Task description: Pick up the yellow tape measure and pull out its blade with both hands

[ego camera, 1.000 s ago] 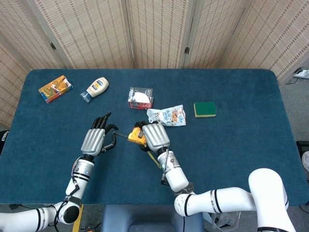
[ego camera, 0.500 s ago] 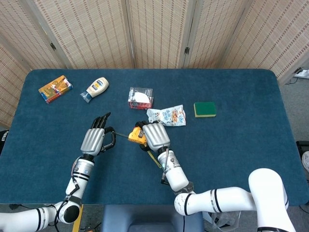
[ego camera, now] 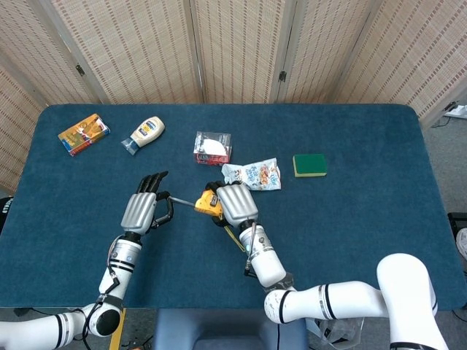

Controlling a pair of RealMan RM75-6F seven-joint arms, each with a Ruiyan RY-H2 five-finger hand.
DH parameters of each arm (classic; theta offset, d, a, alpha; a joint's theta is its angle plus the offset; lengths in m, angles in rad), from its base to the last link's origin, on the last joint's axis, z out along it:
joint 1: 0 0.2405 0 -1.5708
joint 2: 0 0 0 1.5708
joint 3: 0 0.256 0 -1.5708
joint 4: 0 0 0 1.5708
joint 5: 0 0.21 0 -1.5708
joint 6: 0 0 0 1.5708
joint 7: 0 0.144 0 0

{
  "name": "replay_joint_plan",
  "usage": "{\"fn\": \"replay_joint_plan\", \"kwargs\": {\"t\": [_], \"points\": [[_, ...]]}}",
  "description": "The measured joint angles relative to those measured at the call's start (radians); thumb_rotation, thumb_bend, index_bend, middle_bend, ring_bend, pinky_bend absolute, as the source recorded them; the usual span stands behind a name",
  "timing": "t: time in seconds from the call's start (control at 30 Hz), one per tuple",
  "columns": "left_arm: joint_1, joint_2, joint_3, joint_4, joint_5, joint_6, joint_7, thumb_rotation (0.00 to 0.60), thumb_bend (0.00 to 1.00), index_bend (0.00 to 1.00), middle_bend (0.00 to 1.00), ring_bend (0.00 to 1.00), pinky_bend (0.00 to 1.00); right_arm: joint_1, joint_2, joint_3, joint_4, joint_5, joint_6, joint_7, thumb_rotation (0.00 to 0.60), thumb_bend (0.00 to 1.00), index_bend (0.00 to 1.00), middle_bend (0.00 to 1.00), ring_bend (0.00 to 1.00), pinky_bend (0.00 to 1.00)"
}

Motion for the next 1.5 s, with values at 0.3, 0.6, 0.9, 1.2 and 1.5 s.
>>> {"fn": "replay_joint_plan", "kwargs": {"t": [0.3,0.6,0.9,1.2,1.5], "points": [[0.001,-0.006,-0.003,0.015,0.018,-0.008,-0.044,0.351,0.85,0.63,0.11,0.01,0.00,0.004,-0.002,-0.001,0.005,0.005,0.001,-0.006,0.600,0.30,0.49,0.39,0.47,0.28],[0.007,-0.004,-0.003,0.026,0.019,-0.009,-0.058,0.365,0.87,0.65,0.12,0.02,0.00,-0.004,0.015,-0.008,-0.007,0.004,0.002,-0.006,0.600,0.30,0.49,0.39,0.47,0.28],[0.015,0.007,-0.006,0.027,0.011,-0.017,-0.076,0.373,0.87,0.66,0.13,0.03,0.00,-0.014,0.043,-0.016,-0.024,0.003,0.001,-0.006,0.600,0.30,0.49,0.39,0.47,0.28],[0.023,0.028,-0.011,0.019,-0.004,-0.029,-0.093,0.371,0.87,0.66,0.13,0.03,0.00,-0.026,0.075,-0.030,-0.047,-0.006,-0.001,-0.004,0.600,0.30,0.49,0.40,0.47,0.28],[0.033,0.048,-0.015,0.016,-0.015,-0.041,-0.122,0.374,0.87,0.66,0.14,0.03,0.00,-0.048,0.126,-0.044,-0.078,-0.018,-0.007,0.008,0.600,0.30,0.49,0.40,0.47,0.28]]}}
